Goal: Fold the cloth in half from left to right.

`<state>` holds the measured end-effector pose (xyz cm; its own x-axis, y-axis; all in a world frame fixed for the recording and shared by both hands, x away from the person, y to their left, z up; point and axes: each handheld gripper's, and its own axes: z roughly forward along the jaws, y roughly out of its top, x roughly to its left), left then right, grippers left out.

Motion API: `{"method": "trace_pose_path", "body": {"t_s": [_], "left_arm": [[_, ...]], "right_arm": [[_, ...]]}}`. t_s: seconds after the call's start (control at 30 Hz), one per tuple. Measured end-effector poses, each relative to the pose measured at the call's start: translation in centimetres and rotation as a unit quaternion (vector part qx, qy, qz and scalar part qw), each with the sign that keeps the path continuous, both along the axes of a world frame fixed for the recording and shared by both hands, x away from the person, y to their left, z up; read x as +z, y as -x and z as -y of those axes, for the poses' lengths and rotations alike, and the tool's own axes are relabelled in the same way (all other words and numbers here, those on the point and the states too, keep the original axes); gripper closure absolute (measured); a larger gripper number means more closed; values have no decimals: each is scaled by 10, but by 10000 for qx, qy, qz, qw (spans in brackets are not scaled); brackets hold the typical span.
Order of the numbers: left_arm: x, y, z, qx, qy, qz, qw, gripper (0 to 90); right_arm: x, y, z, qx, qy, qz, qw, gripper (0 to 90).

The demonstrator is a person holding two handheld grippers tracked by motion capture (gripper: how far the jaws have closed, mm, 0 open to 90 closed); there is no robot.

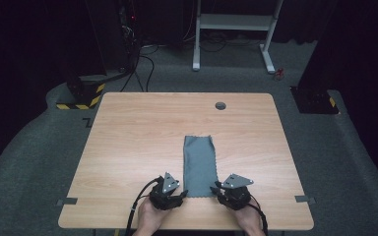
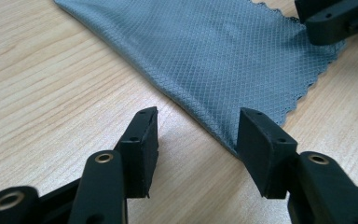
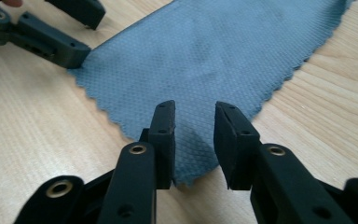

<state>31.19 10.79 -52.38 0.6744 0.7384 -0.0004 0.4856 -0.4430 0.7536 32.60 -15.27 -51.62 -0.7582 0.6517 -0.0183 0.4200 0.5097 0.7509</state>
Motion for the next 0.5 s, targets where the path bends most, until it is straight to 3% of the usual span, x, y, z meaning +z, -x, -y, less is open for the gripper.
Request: {"method": "trace_pose_path", "body": {"t_s": [0.2, 0.27, 0.4, 0.5], "left_arm": [[-2, 3, -4, 2, 75, 42, 10000, 483], [-2, 4, -4, 20, 83, 46, 10000, 484], [-1, 5, -3, 78, -12, 103, 9999, 498], [-2, 7, -3, 102, 57, 90, 9999, 502]], "right_arm": [[-6, 0, 0, 30, 145, -31, 9999, 604], [-6, -1, 3, 22, 59, -107, 9999, 596], [-5, -2, 2, 68, 128, -112, 9998, 582], [-6, -2, 3, 68, 80, -106, 9999, 577]]}}
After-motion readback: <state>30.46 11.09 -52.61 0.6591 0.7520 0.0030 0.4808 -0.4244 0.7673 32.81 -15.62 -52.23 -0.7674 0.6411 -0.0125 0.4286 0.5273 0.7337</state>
